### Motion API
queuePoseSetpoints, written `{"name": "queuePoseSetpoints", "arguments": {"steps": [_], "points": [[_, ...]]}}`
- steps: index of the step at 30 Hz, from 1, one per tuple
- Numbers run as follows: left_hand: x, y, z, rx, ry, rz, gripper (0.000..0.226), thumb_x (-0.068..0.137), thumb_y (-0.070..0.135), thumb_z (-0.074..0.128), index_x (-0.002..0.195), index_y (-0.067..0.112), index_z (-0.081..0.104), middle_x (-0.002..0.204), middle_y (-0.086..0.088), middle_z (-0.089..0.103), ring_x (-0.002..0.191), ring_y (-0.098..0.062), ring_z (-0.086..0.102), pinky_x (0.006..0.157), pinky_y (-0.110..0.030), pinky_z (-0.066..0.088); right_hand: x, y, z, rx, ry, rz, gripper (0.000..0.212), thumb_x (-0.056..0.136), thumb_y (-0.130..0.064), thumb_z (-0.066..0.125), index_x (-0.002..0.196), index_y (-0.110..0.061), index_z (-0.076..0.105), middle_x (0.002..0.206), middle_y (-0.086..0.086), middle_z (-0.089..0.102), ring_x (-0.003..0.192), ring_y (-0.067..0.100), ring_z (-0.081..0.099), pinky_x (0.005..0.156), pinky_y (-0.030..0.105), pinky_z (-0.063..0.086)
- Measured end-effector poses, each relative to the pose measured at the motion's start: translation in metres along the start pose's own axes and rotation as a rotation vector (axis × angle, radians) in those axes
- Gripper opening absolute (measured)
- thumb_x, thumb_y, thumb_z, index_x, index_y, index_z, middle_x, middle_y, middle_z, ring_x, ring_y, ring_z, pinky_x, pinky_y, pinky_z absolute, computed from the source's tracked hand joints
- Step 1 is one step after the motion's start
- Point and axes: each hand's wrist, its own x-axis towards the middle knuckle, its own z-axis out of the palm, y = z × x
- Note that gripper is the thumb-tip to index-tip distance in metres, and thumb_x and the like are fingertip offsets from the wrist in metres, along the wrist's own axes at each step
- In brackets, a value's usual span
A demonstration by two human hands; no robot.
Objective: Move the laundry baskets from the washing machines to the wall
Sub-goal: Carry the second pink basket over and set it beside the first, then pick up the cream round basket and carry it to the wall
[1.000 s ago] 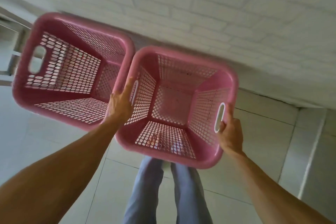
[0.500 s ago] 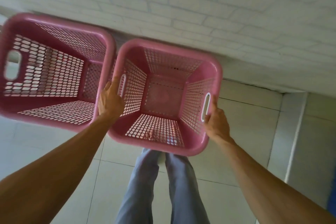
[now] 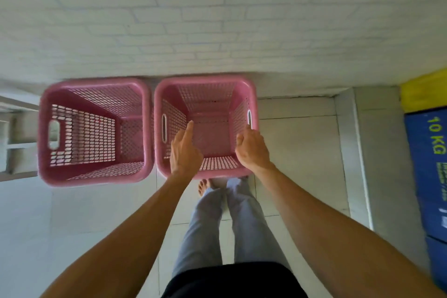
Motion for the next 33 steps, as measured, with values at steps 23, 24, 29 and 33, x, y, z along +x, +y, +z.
{"name": "queuePoseSetpoints", "arguments": {"steps": [23,24,29,33], "points": [[-0.245,0.201,0.134,0.300,-0.499,0.710,0.059,0.084,-0.007,0.052,0.136,0.021,0.059,0.144,-0.006,0.055,0.136,-0.025,0.044,0.114,-0.037,0.034,-0.286,0.258,-0.095,0.447,0.228,0.597,0.063,0.108,-0.042,0.029,0.163,-0.014,0.014,0.156,0.021,0.039,0.140,0.038,0.042,0.109,0.051,0.041],[-0.262,0.212,0.147,0.290,-0.506,0.741,0.057,0.085,-0.005,0.052,0.134,0.022,0.060,0.141,-0.005,0.057,0.134,-0.023,0.046,0.111,-0.034,0.034,-0.304,0.276,-0.097,0.447,0.240,0.613,0.063,0.108,-0.042,0.028,0.163,-0.015,0.014,0.155,0.021,0.040,0.139,0.039,0.043,0.109,0.051,0.041],[-0.347,0.264,0.215,0.296,-0.601,0.938,0.053,0.086,0.002,0.056,0.133,0.026,0.060,0.133,-0.001,0.063,0.122,-0.020,0.056,0.104,-0.029,0.044,-0.386,0.363,-0.097,0.492,0.343,0.752,0.061,0.108,-0.043,0.027,0.164,-0.021,0.013,0.153,0.019,0.043,0.138,0.038,0.044,0.109,0.051,0.041],[-0.399,0.294,0.262,0.360,-0.697,1.118,0.051,0.086,0.003,0.060,0.133,0.023,0.061,0.132,-0.001,0.064,0.121,-0.022,0.060,0.106,-0.034,0.048,-0.439,0.416,-0.093,0.595,0.450,0.888,0.061,0.108,-0.044,0.028,0.164,-0.021,0.015,0.153,0.016,0.044,0.138,0.036,0.046,0.110,0.050,0.041]]}}
